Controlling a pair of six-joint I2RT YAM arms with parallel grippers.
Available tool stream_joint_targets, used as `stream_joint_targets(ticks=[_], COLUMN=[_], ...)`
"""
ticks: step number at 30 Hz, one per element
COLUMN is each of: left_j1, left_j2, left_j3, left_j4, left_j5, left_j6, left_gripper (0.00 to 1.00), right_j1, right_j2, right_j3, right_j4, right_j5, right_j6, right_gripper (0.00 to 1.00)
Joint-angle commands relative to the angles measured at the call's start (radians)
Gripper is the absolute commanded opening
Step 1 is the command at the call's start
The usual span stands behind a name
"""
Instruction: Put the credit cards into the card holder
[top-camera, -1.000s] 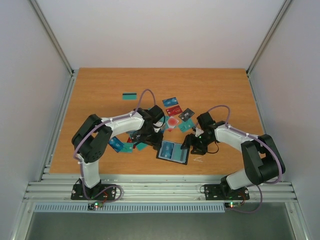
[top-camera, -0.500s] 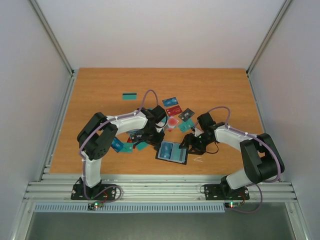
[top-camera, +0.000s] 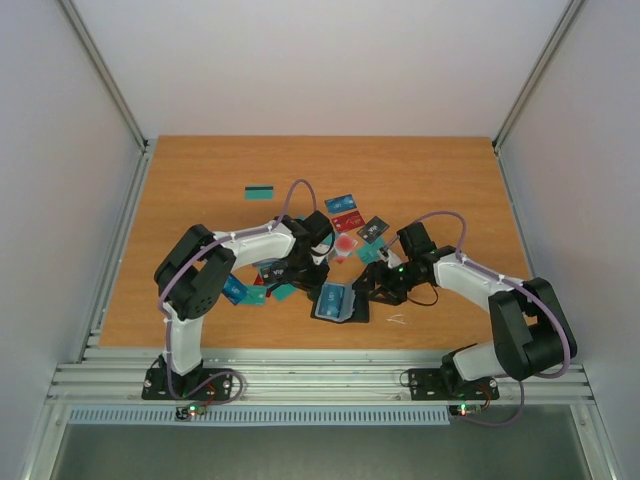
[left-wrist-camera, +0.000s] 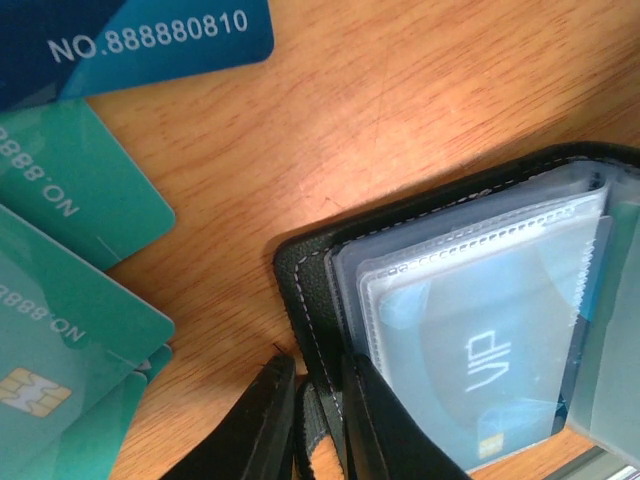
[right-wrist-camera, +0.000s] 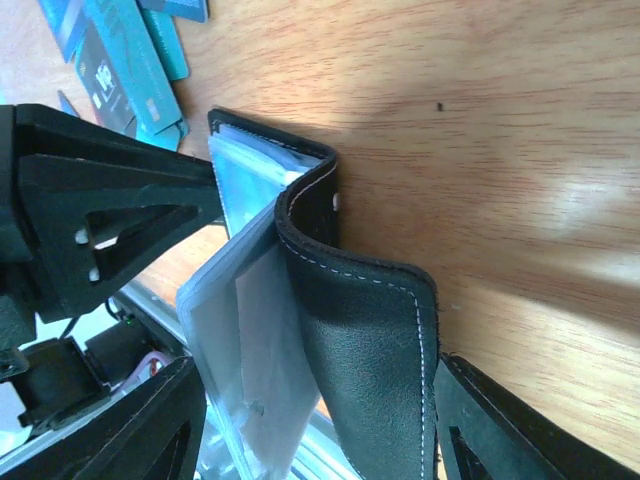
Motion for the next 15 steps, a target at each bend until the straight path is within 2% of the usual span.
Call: stream_joint_targets(ticks=[1, 15], left_j1=[-0.02, -0.02], left_j2=[0.069, 0.076], left_j3=[-0.009, 0.001], left_j4=[0.036, 0.029], left_j5=[0.002, 0.003], left_j6=[0.009, 0.005], left_gripper=[0.15, 0.14], right_j1=[0.004, 0.082], right_j2=[-0.012, 0.001], right_j3=[-0.001, 0.039], right_j4=[0.054, 0.107], right_j5=[-0.071, -0.125], right_j6=[0.03, 0.065], right_gripper=[0.64, 0.62])
